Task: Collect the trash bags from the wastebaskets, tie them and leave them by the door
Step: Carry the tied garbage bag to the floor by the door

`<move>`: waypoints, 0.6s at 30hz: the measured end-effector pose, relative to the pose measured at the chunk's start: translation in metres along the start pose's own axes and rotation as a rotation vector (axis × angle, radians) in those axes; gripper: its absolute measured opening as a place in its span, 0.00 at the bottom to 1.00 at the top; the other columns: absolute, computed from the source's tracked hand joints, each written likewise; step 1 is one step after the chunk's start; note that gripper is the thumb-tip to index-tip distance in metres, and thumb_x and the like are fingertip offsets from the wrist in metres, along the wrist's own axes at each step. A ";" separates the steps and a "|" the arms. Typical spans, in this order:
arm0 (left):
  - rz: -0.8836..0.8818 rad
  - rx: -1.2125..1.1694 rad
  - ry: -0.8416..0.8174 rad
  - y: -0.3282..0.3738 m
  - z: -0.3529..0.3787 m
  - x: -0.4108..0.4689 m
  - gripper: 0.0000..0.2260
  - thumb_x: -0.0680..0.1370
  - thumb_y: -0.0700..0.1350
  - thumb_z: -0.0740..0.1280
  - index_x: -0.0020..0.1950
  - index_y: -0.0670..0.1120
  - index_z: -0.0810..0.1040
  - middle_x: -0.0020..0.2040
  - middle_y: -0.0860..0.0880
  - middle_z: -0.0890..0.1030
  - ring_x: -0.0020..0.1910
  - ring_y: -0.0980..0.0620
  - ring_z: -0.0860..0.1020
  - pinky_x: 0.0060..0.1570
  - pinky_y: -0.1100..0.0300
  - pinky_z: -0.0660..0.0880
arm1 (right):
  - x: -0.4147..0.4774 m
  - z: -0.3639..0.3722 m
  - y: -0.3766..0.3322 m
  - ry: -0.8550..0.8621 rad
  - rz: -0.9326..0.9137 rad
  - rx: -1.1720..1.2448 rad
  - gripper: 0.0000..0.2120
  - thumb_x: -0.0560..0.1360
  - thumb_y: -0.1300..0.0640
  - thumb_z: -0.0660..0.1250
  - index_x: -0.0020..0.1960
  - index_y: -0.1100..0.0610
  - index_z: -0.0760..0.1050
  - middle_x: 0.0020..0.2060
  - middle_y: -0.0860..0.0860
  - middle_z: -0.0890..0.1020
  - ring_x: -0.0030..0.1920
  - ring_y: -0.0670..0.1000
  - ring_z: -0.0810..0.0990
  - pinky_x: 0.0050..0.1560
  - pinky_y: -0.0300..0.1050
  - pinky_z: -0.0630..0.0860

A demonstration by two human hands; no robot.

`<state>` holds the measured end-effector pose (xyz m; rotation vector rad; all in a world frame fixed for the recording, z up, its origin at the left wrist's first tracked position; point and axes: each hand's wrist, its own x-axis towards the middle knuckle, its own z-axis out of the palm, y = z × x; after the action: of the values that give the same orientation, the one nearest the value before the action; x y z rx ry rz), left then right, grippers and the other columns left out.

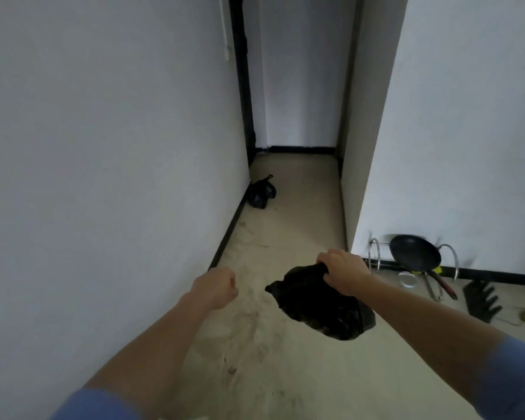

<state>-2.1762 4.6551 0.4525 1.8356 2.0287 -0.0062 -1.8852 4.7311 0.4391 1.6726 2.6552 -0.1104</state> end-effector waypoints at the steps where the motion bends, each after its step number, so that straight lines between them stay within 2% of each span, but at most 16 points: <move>1: -0.010 -0.028 0.008 -0.003 -0.009 0.024 0.07 0.77 0.48 0.63 0.47 0.46 0.77 0.48 0.47 0.80 0.47 0.47 0.79 0.47 0.55 0.76 | 0.030 -0.003 0.007 0.001 -0.009 0.005 0.13 0.75 0.55 0.61 0.60 0.51 0.74 0.54 0.53 0.76 0.53 0.56 0.77 0.48 0.48 0.73; 5: -0.032 -0.070 0.050 -0.017 -0.037 0.133 0.11 0.78 0.49 0.64 0.54 0.43 0.78 0.52 0.47 0.79 0.50 0.47 0.79 0.47 0.58 0.74 | 0.145 -0.002 0.036 0.001 -0.034 0.006 0.12 0.75 0.54 0.62 0.58 0.50 0.74 0.53 0.52 0.77 0.51 0.55 0.77 0.45 0.46 0.72; 8: -0.028 -0.076 0.060 -0.027 -0.050 0.226 0.11 0.78 0.48 0.64 0.53 0.42 0.78 0.53 0.46 0.79 0.50 0.48 0.78 0.46 0.59 0.73 | 0.233 0.006 0.059 -0.004 -0.021 0.014 0.12 0.75 0.54 0.62 0.58 0.50 0.74 0.53 0.52 0.76 0.51 0.55 0.77 0.46 0.48 0.74; 11: -0.011 -0.080 0.047 -0.034 -0.070 0.308 0.11 0.78 0.47 0.63 0.53 0.41 0.79 0.49 0.47 0.79 0.45 0.51 0.77 0.43 0.60 0.72 | 0.311 0.009 0.079 -0.021 -0.012 0.023 0.12 0.75 0.54 0.62 0.58 0.50 0.74 0.53 0.52 0.76 0.50 0.54 0.77 0.46 0.48 0.74; 15: 0.003 -0.046 0.007 -0.038 -0.121 0.436 0.11 0.78 0.48 0.63 0.54 0.42 0.78 0.39 0.53 0.73 0.42 0.52 0.75 0.40 0.61 0.70 | 0.427 0.004 0.113 -0.026 0.032 0.060 0.12 0.75 0.53 0.62 0.58 0.50 0.73 0.53 0.51 0.76 0.48 0.53 0.76 0.43 0.44 0.69; 18: 0.035 -0.019 -0.002 -0.028 -0.163 0.519 0.11 0.79 0.48 0.63 0.55 0.44 0.77 0.41 0.52 0.74 0.44 0.52 0.75 0.44 0.60 0.72 | 0.498 -0.010 0.140 -0.013 0.058 0.084 0.12 0.75 0.53 0.62 0.59 0.49 0.73 0.52 0.51 0.76 0.48 0.53 0.76 0.42 0.44 0.68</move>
<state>-2.2785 5.1902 0.4413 1.8584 1.9883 0.0209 -1.9745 5.2409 0.4212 1.7649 2.6242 -0.2346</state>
